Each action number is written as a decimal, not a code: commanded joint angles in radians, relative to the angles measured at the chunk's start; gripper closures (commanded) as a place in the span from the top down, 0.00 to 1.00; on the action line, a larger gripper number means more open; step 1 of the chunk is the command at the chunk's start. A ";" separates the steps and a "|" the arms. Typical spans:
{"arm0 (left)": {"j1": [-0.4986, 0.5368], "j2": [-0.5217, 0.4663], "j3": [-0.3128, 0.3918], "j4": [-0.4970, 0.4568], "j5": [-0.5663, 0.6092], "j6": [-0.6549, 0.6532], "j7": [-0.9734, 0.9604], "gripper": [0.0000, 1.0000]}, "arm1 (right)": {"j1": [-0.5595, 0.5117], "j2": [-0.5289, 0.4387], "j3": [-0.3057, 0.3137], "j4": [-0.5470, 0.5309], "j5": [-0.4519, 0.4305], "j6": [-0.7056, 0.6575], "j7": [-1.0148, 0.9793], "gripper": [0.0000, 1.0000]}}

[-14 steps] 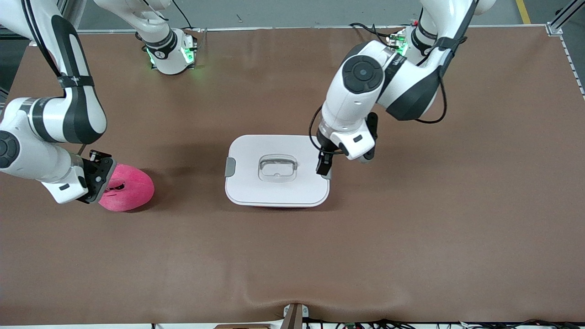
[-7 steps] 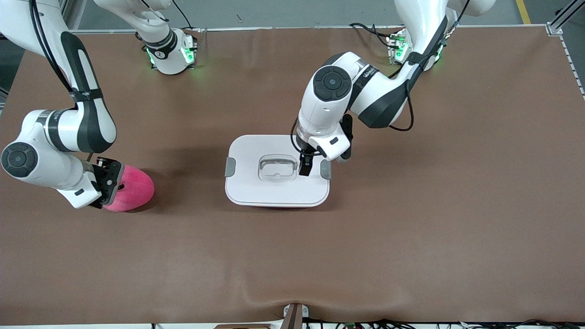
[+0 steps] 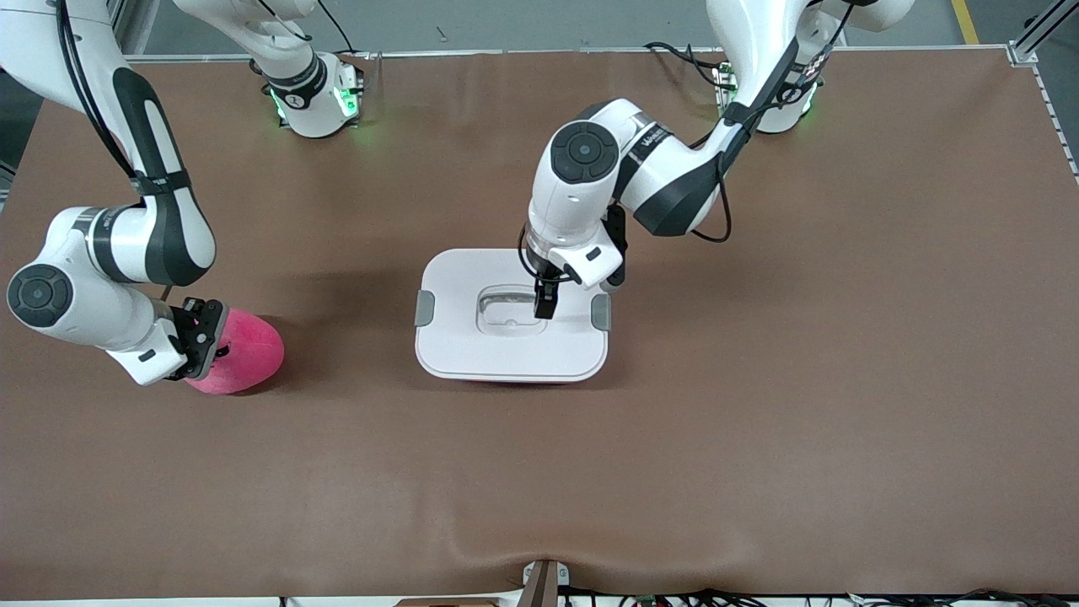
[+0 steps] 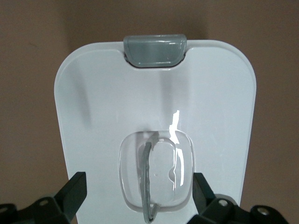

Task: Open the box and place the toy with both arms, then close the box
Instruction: 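Lower the left gripper onto the lid handle while the right gripper nears the plush, then close the left gripper on the handle while the right gripper grasps the plush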

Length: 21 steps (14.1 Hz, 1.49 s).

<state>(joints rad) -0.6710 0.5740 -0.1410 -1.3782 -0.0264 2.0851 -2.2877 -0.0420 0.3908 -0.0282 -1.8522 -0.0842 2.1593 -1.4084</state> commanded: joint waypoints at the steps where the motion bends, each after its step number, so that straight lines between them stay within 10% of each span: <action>1: -0.039 0.043 0.014 0.033 0.011 0.024 -0.039 1.00 | 0.008 -0.013 0.004 -0.006 -0.015 0.005 -0.015 0.00; 16: -0.110 0.093 0.060 0.039 0.056 0.112 -0.070 1.00 | 0.028 -0.026 0.007 0.016 -0.011 -0.009 -0.049 0.00; 21: -0.125 0.101 0.086 0.039 0.098 0.113 -0.072 0.80 | 0.037 -0.024 0.010 0.021 0.021 -0.006 -0.044 0.00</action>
<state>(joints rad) -0.7855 0.6594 -0.0711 -1.3628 0.0393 2.1940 -2.3413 -0.0055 0.3866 -0.0207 -1.8279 -0.0812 2.1639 -1.4415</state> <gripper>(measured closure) 0.115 0.881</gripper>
